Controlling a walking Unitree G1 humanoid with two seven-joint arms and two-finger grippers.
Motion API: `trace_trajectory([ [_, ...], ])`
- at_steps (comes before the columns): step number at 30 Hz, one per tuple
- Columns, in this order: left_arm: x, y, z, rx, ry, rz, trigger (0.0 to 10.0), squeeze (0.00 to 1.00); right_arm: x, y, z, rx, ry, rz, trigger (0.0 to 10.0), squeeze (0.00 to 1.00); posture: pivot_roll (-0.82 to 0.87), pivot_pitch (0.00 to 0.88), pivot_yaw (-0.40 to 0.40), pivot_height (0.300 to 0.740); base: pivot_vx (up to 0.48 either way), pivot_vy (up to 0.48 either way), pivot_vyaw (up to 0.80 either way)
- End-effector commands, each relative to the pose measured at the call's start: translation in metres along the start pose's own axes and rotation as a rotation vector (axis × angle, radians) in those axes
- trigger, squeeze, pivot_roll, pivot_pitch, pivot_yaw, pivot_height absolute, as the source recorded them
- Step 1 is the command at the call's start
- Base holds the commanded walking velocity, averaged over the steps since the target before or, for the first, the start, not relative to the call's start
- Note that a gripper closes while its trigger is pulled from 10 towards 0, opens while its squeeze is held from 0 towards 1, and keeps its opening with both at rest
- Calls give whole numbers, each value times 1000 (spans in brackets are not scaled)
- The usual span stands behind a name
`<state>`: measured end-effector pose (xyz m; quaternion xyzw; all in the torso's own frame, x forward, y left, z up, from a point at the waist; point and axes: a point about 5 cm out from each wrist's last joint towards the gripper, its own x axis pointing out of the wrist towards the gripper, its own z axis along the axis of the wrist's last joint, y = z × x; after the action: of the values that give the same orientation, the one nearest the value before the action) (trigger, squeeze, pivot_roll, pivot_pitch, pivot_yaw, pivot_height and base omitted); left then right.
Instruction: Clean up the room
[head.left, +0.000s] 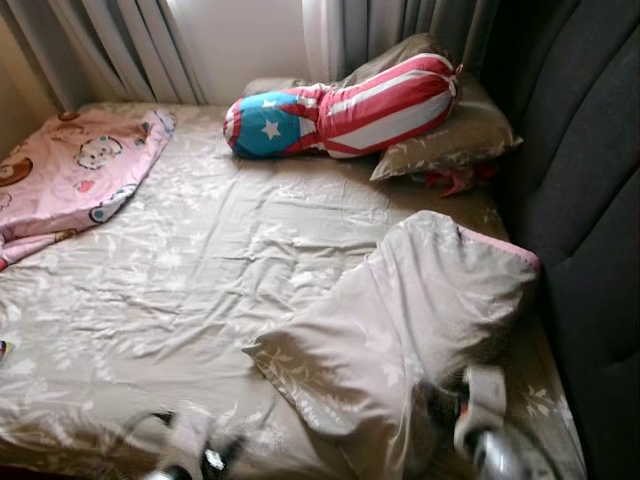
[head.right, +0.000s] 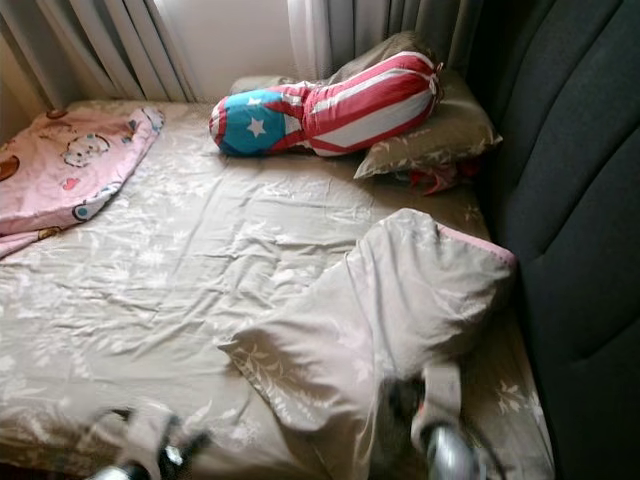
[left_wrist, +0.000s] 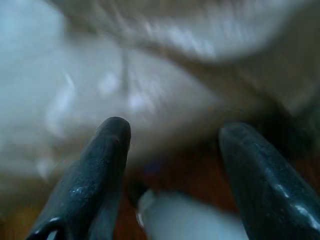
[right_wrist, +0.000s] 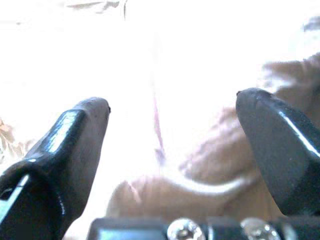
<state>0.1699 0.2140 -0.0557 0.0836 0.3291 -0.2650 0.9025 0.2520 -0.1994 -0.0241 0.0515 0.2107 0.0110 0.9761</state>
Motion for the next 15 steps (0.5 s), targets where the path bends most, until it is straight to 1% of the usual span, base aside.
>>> trace_trajectory([
  [1, -17, 14, -8, 235, 152, -69, 10000, 0, -12, 1, -25, 25, 91, -2, 10000, 0, -94, 93, 0, 740, 0, 0, 0],
  [2, -27, 26, -11, 327, 232, -57, 10000, 0, -12, 1, -25, 22, 93, 0, 10000, 0, -94, 92, 1, 740, 0, 0, 0],
  [3, -33, 34, -13, 382, 283, -43, 10000, 0, -12, 1, -26, 21, 93, 1, 10000, 0, -95, 92, 1, 740, 0, 0, 0],
  [4, -40, 51, -7, 433, 315, 30, 10000, 0, -12, 1, -25, 21, 94, 2, 10000, 0, -95, 92, 1, 740, 0, 0, 0],
  [5, -40, 51, -7, 433, 315, 30, 10000, 0, -12, 1, -25, 21, 94, 2, 10000, 0, -95, 92, 1, 740, 0, 0, 0],
  [6, -50, 78, 8, 497, 348, 170, 10000, 0, -11, 0, -24, 20, 90, 3, 10000, 0, -94, 101, -5, 740, 0, 0, 0],
  [7, -54, 88, 13, 519, 362, 223, 10000, 0, -11, 0, -23, 20, 87, 2, 10000, 0, -94, 101, -5, 740, 0, 0, 0],
  [8, -61, 104, 22, 563, 390, 299, 10000, 0, -10, -1, -22, 24, 80, 0, 10000, 0, -93, 106, -6, 740, 0, 0, 0],
  [10, -69, 122, 36, 574, 385, 426, 10000, 0, -9, -1, -19, 26, 68, -1, 10000, 0, -94, 113, -6, 740, 0, 0, 0],
  [11, -69, 122, 36, 574, 385, 426, 10000, 0, -9, -1, -19, 26, 68, -1, 10000, 0, -94, 113, -6, 740, 0, 0, 0],
  [12, -71, 133, 56, 574, 310, 552, 10000, 0, -8, -2, -16, 28, 55, -4, 10000, 0, -93, 120, -8, 740, 0, 0, 0],
  [13, -67, 135, 70, 482, 179, 647, 10000, 0, -6, -2, -13, 34, 44, -6, 10000, 0, -85, 124, -9, 740, 0, 0, 0],
  [14, -64, 135, 78, 410, 89, 708, 10000, 0, -5, -2, -11, 38, 37, -7, 10000, 0, -85, 124, -9, 740, 0, 0, 0],
  [15, -52, 128, 93, 229, -115, 748, 10000, 0, -3, 0, -7, 44, 17, -4, 10000, 0, -88, 128, -13, 740, 0, 0, 0],
])
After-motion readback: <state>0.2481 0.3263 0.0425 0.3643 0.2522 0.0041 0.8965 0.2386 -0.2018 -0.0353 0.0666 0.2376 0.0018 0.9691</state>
